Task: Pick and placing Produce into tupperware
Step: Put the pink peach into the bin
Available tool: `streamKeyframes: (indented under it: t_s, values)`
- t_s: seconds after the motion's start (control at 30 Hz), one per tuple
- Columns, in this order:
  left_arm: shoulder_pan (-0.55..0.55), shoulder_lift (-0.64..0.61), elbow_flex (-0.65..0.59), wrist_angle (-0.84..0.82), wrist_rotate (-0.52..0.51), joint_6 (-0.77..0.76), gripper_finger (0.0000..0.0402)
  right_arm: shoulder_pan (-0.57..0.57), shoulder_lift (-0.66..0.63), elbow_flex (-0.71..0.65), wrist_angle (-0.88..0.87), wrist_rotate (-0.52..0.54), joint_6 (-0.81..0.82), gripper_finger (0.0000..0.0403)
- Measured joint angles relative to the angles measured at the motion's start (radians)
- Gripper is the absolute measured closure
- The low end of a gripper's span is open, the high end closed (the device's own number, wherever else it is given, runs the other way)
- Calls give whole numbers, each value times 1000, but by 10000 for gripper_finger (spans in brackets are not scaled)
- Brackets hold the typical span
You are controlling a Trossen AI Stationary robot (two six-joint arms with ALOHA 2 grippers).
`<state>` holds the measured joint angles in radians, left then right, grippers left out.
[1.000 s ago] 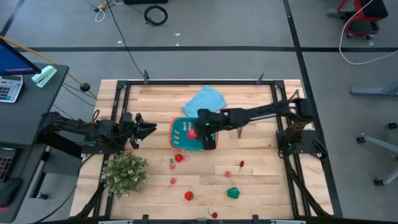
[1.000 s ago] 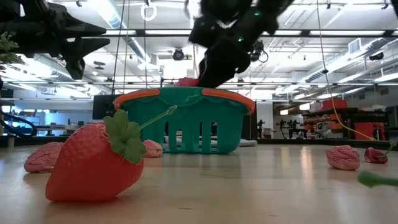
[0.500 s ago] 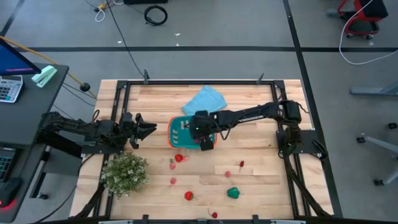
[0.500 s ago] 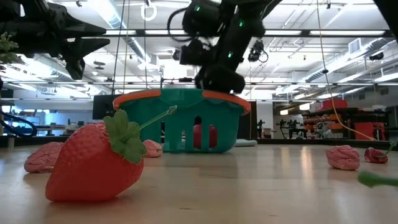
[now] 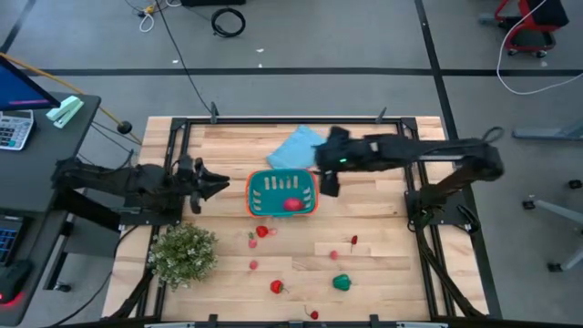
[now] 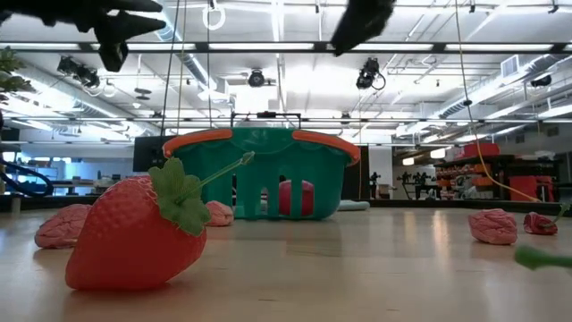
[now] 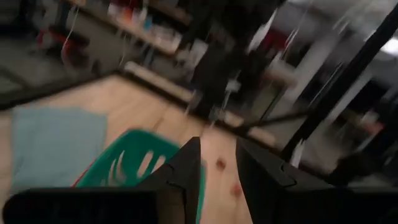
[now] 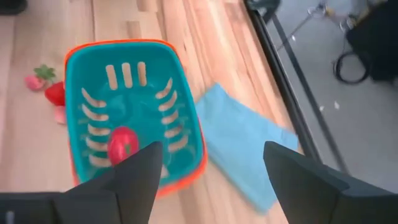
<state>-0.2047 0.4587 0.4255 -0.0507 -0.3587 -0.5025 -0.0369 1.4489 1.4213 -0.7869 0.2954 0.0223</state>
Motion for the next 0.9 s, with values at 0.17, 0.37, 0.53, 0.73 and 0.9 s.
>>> streamKeyframes:
  t_s: [0.17, 0.37, 0.53, 0.73, 0.9]
  values:
    - [-51, 223, 113, -122, 91, -68, 294, 0, -145, -129, -10, 0, 76, 122]
    - [-172, 507, 162, -121, 112, -152, 294, 0, -265, -333, 2, 16, 129, 130]
    - [-230, 737, 212, -121, 110, -243, 294, 0, -304, -453, 8, 18, 144, 131]
    - [-253, 931, 302, -122, 131, -246, 294, 0, -308, -514, 20, 18, 144, 130]
    - [-254, 1018, 368, -187, 147, -245, 294, 0, -302, -523, 20, 18, 143, 130]
